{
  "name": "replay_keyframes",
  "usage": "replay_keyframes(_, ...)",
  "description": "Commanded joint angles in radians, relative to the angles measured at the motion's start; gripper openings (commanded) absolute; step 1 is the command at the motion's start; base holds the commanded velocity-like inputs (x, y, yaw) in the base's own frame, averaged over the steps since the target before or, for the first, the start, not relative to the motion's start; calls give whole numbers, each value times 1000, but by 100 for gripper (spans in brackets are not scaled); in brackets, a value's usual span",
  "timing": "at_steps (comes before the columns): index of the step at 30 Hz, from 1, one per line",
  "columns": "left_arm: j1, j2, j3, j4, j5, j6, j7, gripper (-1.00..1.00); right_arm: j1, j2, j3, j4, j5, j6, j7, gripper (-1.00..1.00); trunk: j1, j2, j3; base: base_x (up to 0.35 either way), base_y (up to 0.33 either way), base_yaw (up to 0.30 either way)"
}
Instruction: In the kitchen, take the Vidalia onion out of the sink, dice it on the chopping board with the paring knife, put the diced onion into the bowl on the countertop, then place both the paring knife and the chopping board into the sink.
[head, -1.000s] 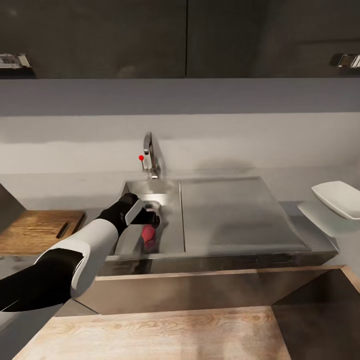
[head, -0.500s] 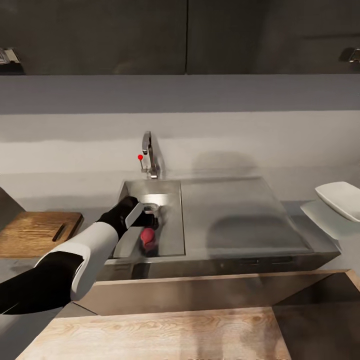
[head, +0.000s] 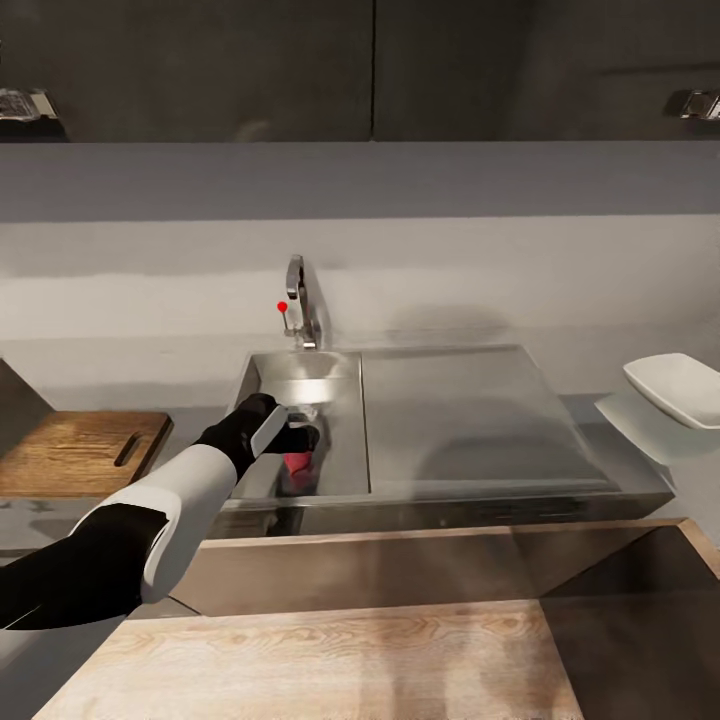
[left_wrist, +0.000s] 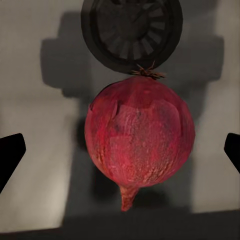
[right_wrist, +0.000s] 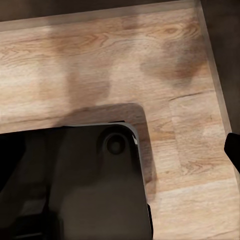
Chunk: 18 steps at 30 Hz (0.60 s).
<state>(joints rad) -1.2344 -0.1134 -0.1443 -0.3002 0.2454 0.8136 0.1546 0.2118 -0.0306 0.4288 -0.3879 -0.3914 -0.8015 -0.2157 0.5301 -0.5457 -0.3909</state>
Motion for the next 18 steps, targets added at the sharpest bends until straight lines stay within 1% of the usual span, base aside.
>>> replay_keyframes(1,0,1,-7,-1,11,4,8,100,0,-1,9,-3,-4,-1,-8,100,0,-1,-1,-4,0,0)
replay_keyframes(5,0,1,-6,-2,11,4,8,100,0,-1,9,-3,-4,-1,-8,100,0,-1,-1,35,0,0)
replay_keyframes(12,0,1,-7,-1,11,4,8,100,0,-2,9,-3,-4,-1,-8,100,0,-1,-1,167,-61,0)
replay_keyframes(18,0,1,-6,0,11,4,8,100,0,-1,9,-2,-4,-1,-8,100,0,-1,-1,30,-18,0)
